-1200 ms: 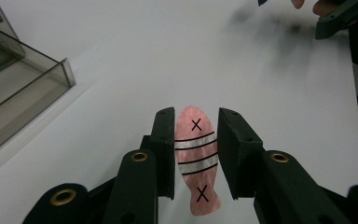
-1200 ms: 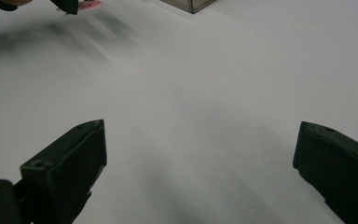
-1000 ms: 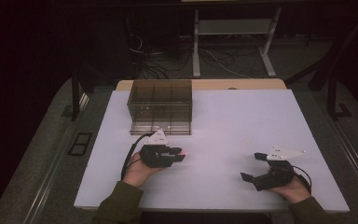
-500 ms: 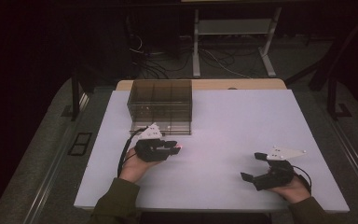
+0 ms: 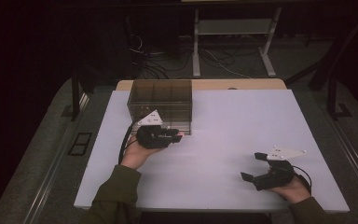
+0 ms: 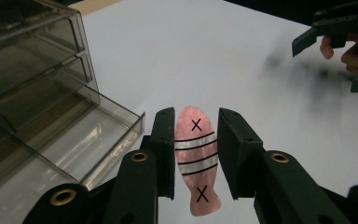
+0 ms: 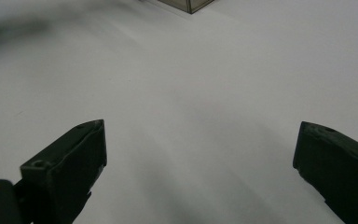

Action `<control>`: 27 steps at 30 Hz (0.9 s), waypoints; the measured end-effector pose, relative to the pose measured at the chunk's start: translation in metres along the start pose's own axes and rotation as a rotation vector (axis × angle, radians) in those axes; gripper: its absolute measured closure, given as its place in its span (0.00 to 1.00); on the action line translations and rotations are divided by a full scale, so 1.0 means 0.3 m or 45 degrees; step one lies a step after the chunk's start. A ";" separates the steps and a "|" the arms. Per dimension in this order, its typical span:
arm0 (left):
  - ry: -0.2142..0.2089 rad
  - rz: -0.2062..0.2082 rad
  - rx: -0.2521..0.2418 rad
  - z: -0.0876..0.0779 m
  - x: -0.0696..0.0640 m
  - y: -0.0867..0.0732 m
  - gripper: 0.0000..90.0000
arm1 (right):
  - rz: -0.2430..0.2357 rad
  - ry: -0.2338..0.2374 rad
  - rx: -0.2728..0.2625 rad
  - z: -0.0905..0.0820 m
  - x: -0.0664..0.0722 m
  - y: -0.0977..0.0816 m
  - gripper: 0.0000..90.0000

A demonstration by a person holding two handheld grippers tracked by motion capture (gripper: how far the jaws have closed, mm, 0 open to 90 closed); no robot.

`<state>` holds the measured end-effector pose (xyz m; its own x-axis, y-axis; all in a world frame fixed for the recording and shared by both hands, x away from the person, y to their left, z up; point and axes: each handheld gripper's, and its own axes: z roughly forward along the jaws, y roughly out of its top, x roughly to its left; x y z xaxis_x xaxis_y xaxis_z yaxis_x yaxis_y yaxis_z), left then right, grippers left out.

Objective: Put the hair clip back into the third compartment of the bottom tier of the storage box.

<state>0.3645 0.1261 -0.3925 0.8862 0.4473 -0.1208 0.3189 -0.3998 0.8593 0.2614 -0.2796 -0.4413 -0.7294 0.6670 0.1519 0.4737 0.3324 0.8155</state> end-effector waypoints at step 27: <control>0.011 0.001 -0.012 0.099 0.117 0.084 0.74 | 0.016 -0.004 0.003 -0.003 -0.004 -0.005 0.02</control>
<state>0.4136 0.1080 -0.3897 0.8836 0.4537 -0.1156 0.3148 -0.3930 0.8640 0.2610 -0.2816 -0.4423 -0.7219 0.6733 0.1600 0.4836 0.3254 0.8125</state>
